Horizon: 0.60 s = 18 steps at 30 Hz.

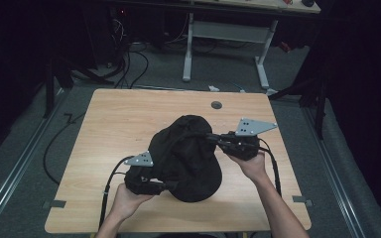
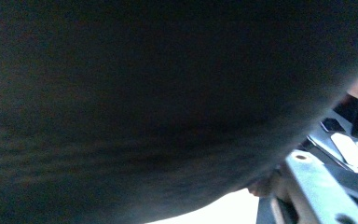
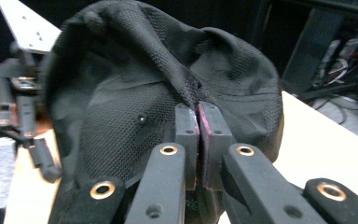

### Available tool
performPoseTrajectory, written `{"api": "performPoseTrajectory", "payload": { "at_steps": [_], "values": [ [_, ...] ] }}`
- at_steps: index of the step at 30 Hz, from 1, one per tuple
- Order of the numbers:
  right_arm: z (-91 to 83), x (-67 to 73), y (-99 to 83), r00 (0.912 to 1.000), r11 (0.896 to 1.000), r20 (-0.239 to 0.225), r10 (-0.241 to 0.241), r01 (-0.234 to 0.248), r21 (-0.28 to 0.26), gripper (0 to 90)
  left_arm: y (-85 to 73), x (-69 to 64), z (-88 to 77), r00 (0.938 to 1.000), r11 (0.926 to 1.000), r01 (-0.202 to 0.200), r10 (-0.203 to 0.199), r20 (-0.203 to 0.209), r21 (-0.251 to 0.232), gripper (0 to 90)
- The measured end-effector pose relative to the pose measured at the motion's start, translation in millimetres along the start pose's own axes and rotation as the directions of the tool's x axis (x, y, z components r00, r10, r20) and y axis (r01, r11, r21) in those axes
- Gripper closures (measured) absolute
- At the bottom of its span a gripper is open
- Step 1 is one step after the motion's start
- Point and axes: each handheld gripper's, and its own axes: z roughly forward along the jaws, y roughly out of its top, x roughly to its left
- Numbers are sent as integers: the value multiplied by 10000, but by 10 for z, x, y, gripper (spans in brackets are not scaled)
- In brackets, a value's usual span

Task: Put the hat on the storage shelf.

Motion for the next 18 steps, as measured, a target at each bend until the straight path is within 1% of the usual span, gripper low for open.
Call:
{"api": "performPoseTrajectory", "payload": {
  "at_steps": [2,6,7,8,9,11,12,13,14,15,16,17,18],
  "values": [
    [28,10,24,9999,10000,149,-76,76,17,873,-18,-60,-14,9995,9994,-304,304,7,167,640],
    [54,8,38,9998,10000,169,-74,73,67,871,-10,-100,-49,9992,9989,-403,401,88,226,658],
    [65,4,39,9999,9999,137,-82,81,80,869,-16,-114,-62,9985,9982,-534,531,97,255,666],
    [74,3,38,9999,9999,146,-43,42,122,867,-26,-127,-68,9979,9977,-643,641,95,224,672],
    [74,3,38,9999,9999,146,-43,42,122,867,-26,-127,-68,9979,9977,-643,641,95,224,678],
    [97,-2,29,9999,9999,126,15,-17,129,861,-48,-156,-82,9968,9967,-786,784,140,188,684],
    [114,14,28,9997,9997,214,-86,81,241,856,-63,-174,-95,9961,9960,-869,866,168,190,690],
    [114,14,28,9997,9997,214,-86,81,241,856,-63,-174,-95,9961,9960,-869,866,168,190,692],
    [120,17,26,9998,9996,174,-88,83,268,848,-79,-199,-117,9945,9946,-1035,1033,159,114,695],
    [119,16,26,9999,9996,136,-70,66,265,844,-79,-199,-117,9945,9946,-1035,1033,159,114,697],
    [119,16,26,9999,9996,136,-70,66,265,844,-87,-217,-130,9930,9931,-1173,1172,126,47,697],
    [119,21,25,9999,9996,125,-69,65,271,837,-91,-234,-142,9924,9925,-1226,1226,135,-3,700],
    [121,28,25,9999,9996,131,-24,20,282,810,-93,-255,-162,9905,9906,-1366,1366,158,-38,705]
  ]
}}
